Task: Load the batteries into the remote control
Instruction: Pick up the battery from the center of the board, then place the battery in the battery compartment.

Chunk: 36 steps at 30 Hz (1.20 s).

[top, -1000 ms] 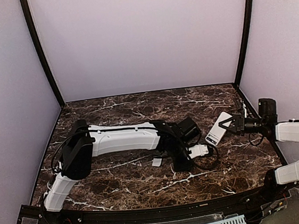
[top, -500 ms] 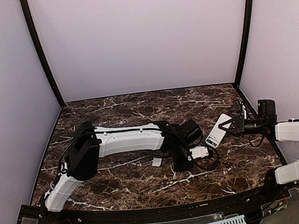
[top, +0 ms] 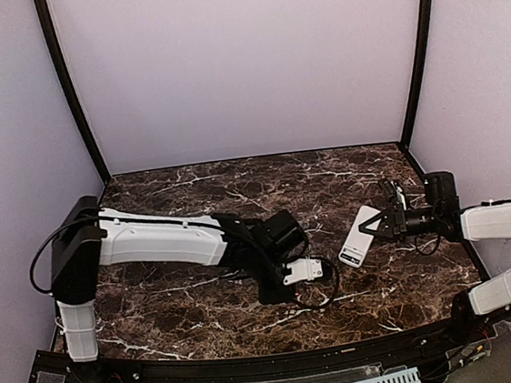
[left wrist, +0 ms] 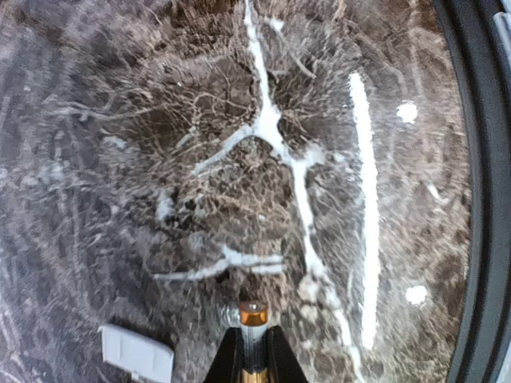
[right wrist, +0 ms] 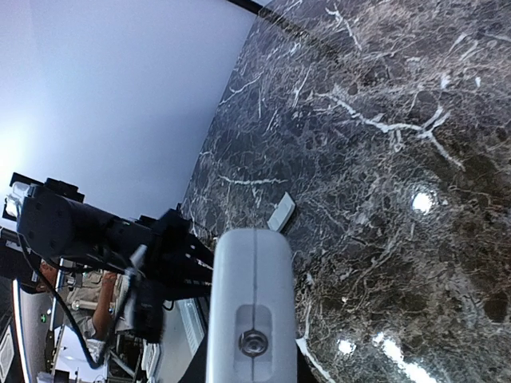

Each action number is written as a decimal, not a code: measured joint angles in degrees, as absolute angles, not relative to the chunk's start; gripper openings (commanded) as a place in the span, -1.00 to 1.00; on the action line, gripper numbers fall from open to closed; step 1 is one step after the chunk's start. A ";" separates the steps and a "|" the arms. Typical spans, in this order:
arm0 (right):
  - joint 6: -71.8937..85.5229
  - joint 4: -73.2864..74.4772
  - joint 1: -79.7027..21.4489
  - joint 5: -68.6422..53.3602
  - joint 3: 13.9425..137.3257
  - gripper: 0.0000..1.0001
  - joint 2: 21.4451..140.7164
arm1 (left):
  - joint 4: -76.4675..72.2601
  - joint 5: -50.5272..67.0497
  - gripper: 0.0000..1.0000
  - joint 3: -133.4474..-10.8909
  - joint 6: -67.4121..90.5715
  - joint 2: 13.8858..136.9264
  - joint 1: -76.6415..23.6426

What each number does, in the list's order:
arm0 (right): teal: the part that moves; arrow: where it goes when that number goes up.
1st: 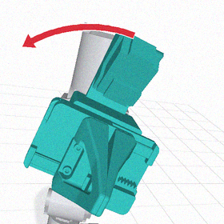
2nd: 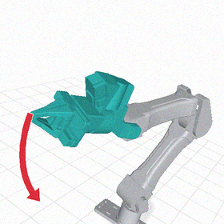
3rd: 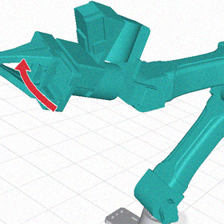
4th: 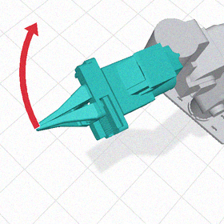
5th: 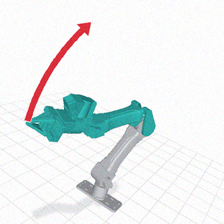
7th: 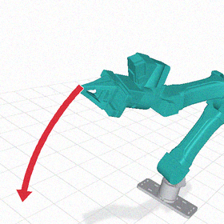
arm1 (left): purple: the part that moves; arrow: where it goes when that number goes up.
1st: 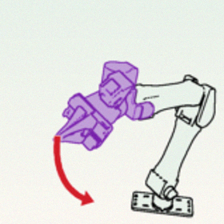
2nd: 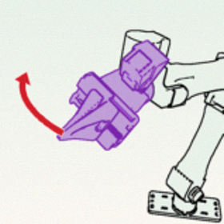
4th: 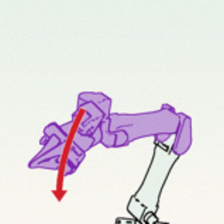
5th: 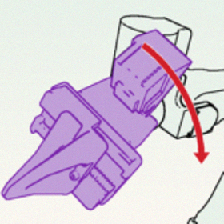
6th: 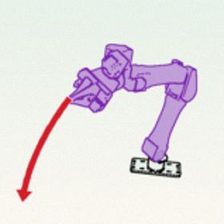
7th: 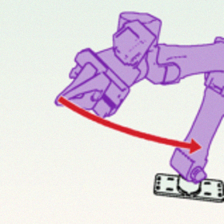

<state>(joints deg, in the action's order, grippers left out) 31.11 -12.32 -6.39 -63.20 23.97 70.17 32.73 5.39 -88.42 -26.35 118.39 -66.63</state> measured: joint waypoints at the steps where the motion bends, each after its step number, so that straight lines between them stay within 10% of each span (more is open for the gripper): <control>1: 31.62 -12.53 -7.53 -63.20 24.08 -1.00 70.65 | 30.65 5.54 -0.99 -84.64 -26.39 114.61 -66.54; 11: 38.54 -17.61 -21.93 -62.30 27.59 -1.00 77.36 | 8.56 10.55 -0.97 -64.01 -28.05 88.90 -66.37; 36: 54.15 -37.78 -37.54 -60.47 34.06 -1.00 92.42 | -1.87 17.87 -0.90 -62.61 -28.05 94.83 -68.16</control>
<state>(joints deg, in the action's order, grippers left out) 54.15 -37.78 -37.54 -60.47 34.06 92.42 -1.87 17.87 -62.61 -28.05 94.83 -68.16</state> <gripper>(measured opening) 0.139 0.083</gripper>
